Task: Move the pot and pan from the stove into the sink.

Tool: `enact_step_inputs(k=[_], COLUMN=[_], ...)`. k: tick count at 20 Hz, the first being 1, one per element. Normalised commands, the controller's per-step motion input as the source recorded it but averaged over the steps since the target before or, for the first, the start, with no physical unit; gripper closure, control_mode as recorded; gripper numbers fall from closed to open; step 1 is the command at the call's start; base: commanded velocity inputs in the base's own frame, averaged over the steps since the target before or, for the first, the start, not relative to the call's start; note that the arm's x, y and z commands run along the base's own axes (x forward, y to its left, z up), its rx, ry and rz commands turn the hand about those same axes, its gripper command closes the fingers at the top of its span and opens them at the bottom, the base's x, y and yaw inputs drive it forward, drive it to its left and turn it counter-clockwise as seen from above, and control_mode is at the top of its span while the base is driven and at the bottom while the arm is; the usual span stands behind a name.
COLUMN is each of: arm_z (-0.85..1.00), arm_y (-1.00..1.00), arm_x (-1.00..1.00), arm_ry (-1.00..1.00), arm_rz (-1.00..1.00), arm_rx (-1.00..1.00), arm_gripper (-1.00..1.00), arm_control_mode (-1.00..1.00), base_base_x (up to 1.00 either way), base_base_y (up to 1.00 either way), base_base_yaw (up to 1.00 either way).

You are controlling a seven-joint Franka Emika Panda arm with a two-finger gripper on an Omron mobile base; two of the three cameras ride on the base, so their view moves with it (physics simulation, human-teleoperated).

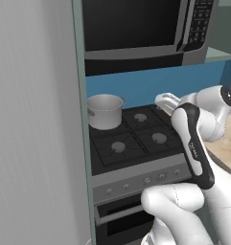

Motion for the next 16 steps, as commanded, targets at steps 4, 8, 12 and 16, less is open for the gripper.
enact_step_inputs(k=[4,8,12,16], arm_z=[-0.03,-0.04,-0.05,0.00], arm_y=[0.20,0.19,0.15,0.05], arm_x=[0.49,0.43,0.34,0.09], arm_ry=[0.01,0.02,0.03,0.01], arm_rz=[-0.05,-0.06,-0.04,0.00], arm_rx=[0.08,0.09,0.08,0.00], arm_gripper=[-1.00,-1.00,-1.00,-1.00], arm_control_mode=[-1.00,-1.00,-1.00,-1.00], base_base_x=[0.00,0.00,0.00,0.00], base_base_y=[0.00,0.00,0.00,0.00], base_base_yaw=[0.00,0.00,0.00,0.00])
